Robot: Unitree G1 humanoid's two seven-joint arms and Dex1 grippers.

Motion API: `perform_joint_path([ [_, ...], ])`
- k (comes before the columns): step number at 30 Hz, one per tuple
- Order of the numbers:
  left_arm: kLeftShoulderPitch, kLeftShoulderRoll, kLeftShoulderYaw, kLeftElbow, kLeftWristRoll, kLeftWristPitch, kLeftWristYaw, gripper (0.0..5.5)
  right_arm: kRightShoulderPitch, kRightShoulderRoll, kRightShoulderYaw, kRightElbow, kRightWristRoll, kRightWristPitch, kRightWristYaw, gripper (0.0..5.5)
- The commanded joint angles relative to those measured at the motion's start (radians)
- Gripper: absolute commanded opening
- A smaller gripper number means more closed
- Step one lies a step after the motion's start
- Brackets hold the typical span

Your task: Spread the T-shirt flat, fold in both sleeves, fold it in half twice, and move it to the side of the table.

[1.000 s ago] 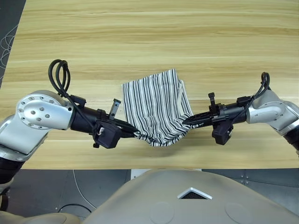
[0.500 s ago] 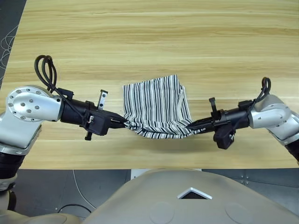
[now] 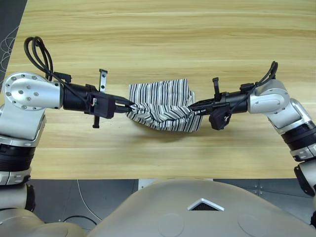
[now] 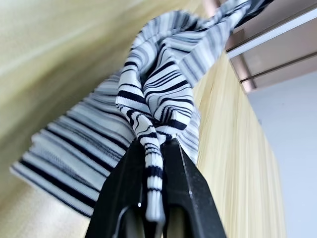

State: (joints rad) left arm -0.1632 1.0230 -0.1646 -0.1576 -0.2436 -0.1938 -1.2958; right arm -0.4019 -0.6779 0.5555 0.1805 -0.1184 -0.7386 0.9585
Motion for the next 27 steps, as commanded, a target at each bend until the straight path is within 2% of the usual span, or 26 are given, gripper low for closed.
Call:
perform_joint_path([
  [1,-0.112,-0.073,-0.032,0.135,0.089,0.013,0.045,0.1,-0.064,0.044,-0.031,0.1,-0.051,-0.014,-0.04,0.1],
  [7,-0.168,-0.154,-0.068,0.316,0.184,-0.07,0.062,0.1,-0.14,0.14,-0.035,0.269,-0.111,-0.051,-0.101,0.1],
  [13,-0.174,-0.184,-0.075,0.434,0.235,-0.103,0.083,0.1,-0.202,0.222,-0.024,0.395,-0.161,-0.078,-0.143,0.1],
  [16,-0.198,-0.209,-0.074,0.496,0.265,-0.036,0.118,0.1,-0.226,0.259,-0.023,0.477,-0.183,-0.068,-0.163,0.1],
  [17,-0.211,-0.225,-0.072,0.519,0.273,-0.021,0.136,0.1,-0.231,0.263,-0.019,0.501,-0.205,-0.07,-0.177,0.41],
  [18,-0.226,-0.241,-0.071,0.546,0.283,-0.015,0.159,0.45,-0.236,0.267,-0.017,0.528,-0.221,-0.069,-0.186,0.52],
  [23,-0.305,-0.312,-0.073,0.681,0.332,-0.02,0.26,1.24,-0.218,0.255,-0.032,0.613,-0.271,-0.066,-0.251,1.52],
  [27,-0.362,-0.332,-0.072,0.781,0.355,-0.052,0.292,1.24,-0.191,0.266,-0.087,0.644,-0.187,0.018,-0.22,1.52],
])
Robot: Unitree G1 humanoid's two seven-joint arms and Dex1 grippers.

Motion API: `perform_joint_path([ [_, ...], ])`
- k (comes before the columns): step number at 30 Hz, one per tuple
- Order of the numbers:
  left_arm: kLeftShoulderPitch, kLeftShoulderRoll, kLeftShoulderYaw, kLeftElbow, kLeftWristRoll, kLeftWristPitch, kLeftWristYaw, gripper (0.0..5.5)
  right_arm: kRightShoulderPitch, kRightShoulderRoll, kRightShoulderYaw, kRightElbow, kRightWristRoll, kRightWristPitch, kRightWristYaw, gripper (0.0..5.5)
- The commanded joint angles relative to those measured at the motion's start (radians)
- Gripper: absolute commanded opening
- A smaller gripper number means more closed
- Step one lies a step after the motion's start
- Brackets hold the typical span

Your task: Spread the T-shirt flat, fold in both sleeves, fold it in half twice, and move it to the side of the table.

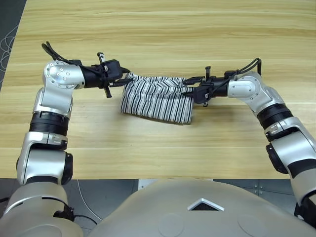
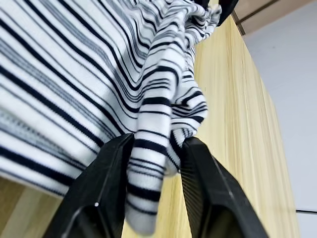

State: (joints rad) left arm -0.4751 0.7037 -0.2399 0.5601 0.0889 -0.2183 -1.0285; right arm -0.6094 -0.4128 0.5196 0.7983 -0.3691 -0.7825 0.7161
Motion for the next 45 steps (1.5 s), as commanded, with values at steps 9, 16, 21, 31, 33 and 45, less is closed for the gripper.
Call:
perform_joint_path([
  [9,-0.092,-0.031,-0.02,0.21,0.108,-0.102,0.11,1.24,0.011,0.089,-0.24,0.075,0.351,0.33,0.166,1.52],
  [16,-0.108,-0.041,0.052,0.239,0.042,-0.132,0.136,1.24,0.072,0.089,-0.269,-0.034,0.376,0.442,0.209,1.52],
  [21,-0.104,0.0,0.138,0.213,-0.019,-0.136,0.168,1.24,0.162,0.072,-0.286,-0.265,0.386,0.465,0.191,1.52],
  [31,-0.009,0.056,0.204,0.171,-0.024,-0.13,0.246,1.24,0.247,0.116,-0.166,-0.496,0.315,0.495,0.167,1.52],
  [33,-0.009,0.047,0.206,0.164,-0.015,-0.121,0.268,1.24,0.238,0.154,-0.117,-0.455,0.297,0.486,0.17,1.52],
  [45,0.07,-0.006,0.156,0.02,0.029,-0.109,0.338,1.24,-0.05,0.34,-0.147,0.375,0.274,0.531,0.173,1.52],
])
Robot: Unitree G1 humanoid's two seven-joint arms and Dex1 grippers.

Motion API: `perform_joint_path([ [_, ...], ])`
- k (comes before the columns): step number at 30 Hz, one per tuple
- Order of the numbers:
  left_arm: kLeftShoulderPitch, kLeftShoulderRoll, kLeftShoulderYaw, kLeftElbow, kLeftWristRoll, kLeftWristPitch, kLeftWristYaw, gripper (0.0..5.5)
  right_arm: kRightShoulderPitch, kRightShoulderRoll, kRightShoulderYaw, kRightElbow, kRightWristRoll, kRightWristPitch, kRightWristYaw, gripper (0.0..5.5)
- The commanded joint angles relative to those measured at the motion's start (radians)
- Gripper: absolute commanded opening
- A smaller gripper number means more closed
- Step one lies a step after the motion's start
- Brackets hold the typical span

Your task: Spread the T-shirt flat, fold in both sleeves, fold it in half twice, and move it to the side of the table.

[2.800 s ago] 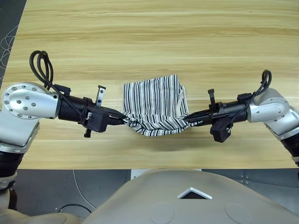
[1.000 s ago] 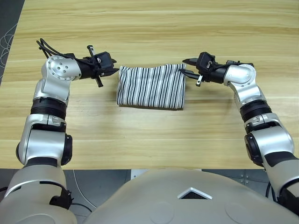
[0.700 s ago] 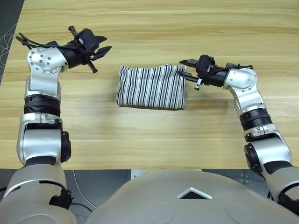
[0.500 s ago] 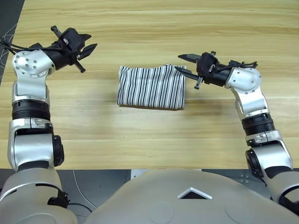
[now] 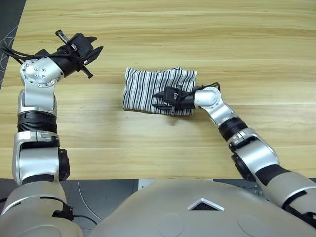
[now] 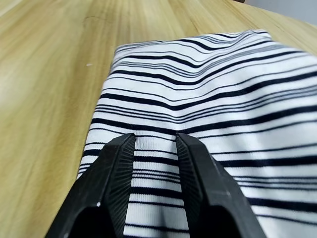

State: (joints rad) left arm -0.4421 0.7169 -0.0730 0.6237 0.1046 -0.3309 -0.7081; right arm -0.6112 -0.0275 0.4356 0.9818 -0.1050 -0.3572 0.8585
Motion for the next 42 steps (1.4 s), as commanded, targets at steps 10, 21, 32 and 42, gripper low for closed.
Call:
perform_joint_path([
  [10,0.055,-0.273,0.069,0.17,-0.114,-0.055,0.177,1.24,0.052,-0.656,-0.322,0.332,0.144,0.212,0.331,1.52],
  [21,-0.277,-0.444,0.281,0.546,-0.27,-0.058,0.397,1.24,0.043,-0.633,-0.647,0.313,0.321,0.002,0.013,1.52],
  [32,-0.405,-0.552,0.31,0.701,-0.233,-0.004,0.516,1.24,-0.115,-0.597,-0.638,0.234,0.22,-0.305,-0.161,1.52],
  [42,-0.473,-0.706,0.394,0.735,-0.262,0.131,0.44,1.24,0.016,-0.353,-0.868,0.218,0.472,-0.456,-0.249,1.52],
])
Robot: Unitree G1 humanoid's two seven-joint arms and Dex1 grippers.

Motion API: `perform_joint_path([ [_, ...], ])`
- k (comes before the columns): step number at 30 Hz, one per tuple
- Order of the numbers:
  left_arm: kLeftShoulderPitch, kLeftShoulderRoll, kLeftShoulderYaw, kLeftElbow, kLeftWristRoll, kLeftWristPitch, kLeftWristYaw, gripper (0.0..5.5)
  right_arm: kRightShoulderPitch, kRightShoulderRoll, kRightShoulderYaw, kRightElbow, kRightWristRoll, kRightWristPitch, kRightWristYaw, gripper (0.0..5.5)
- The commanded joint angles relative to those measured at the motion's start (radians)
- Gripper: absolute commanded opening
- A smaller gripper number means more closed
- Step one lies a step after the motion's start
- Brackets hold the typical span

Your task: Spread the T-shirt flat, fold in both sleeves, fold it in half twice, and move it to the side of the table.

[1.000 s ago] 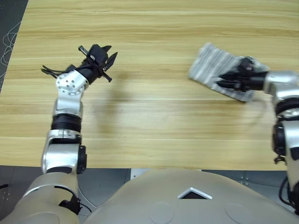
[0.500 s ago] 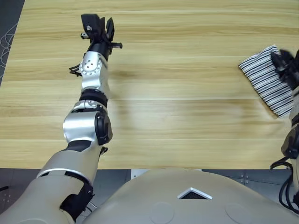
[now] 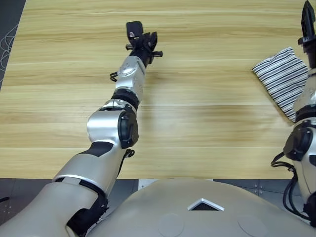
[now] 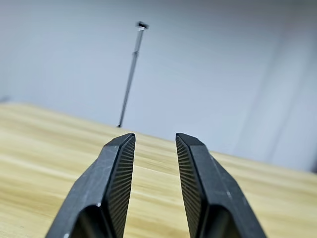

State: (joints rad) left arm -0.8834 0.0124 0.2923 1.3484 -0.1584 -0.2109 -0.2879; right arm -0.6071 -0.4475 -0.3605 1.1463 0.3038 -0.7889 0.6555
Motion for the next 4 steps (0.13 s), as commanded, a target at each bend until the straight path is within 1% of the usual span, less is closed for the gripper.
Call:
perform_joint_path([
  [1,-0.035,0.002,0.017,0.01,0.025,-0.012,0.054,1.24,0.018,0.082,-0.096,0.074,0.083,-0.025,-0.052,1.52],
  [3,-0.038,0.009,-0.018,0.006,0.087,-0.088,0.12,1.24,0.031,0.099,-0.112,0.113,0.077,-0.026,-0.08,1.52],
  [4,-0.039,0.01,-0.032,0.006,0.114,-0.123,0.145,1.24,0.035,0.099,-0.1,0.131,0.048,-0.025,-0.116,1.52],
])
